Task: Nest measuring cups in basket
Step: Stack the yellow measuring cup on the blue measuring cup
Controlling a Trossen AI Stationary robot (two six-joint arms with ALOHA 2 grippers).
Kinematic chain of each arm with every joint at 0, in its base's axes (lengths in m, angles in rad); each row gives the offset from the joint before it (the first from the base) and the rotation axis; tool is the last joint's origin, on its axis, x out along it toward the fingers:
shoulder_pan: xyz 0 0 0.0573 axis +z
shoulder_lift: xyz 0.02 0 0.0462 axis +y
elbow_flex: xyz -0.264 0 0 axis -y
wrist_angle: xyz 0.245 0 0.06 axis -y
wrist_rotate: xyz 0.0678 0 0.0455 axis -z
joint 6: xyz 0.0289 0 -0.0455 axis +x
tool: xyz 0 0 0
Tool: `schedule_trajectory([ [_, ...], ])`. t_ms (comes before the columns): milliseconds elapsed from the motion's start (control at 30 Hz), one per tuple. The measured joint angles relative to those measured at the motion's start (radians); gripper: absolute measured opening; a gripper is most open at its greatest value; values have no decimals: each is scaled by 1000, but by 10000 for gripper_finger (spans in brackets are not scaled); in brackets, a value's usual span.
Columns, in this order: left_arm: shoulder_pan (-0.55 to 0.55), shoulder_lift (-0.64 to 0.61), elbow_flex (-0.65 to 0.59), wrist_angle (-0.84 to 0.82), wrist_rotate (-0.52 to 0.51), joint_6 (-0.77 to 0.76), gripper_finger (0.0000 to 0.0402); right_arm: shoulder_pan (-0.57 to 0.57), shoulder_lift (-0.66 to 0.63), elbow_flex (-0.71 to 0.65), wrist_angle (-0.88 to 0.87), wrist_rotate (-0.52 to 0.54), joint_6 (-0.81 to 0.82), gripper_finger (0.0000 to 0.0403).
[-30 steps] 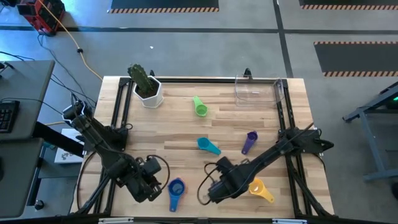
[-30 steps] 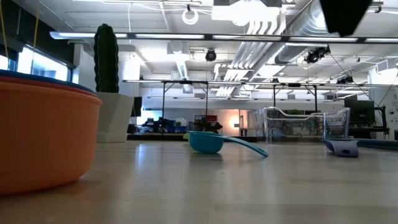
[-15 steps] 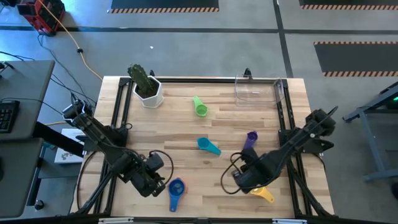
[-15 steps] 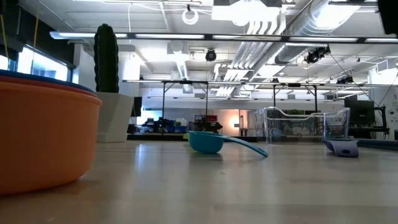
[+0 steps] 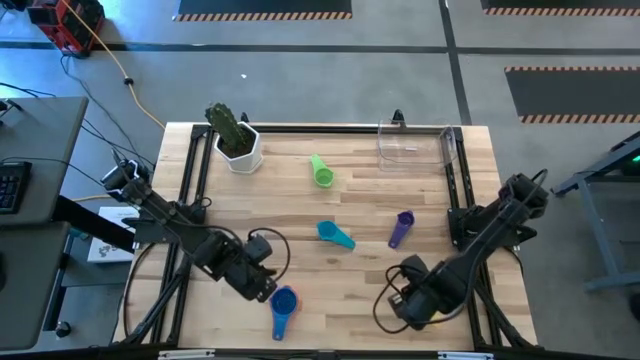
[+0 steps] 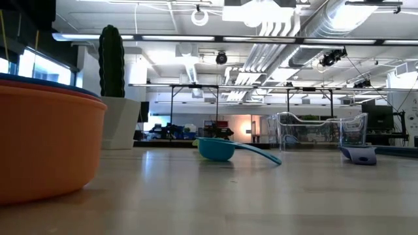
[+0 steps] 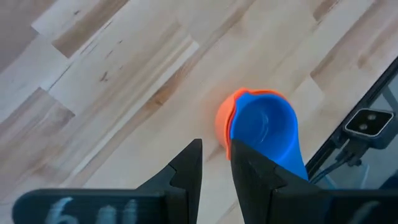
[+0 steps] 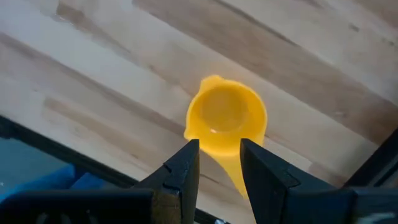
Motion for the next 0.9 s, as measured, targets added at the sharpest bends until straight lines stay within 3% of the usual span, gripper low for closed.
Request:
schedule_trajectory([
  [233,13,0,0,0,19,42,74,54,0,0,28,73,71,108],
  [433,28,1,0,0,19,35,74,71,1,0,36,69,87,110],
  [600,27,1,0,1,20,33,74,71,1,0,40,30,24,130],
  [900,27,1,0,0,20,33,74,69,40,0,109,51,-116,162],
])
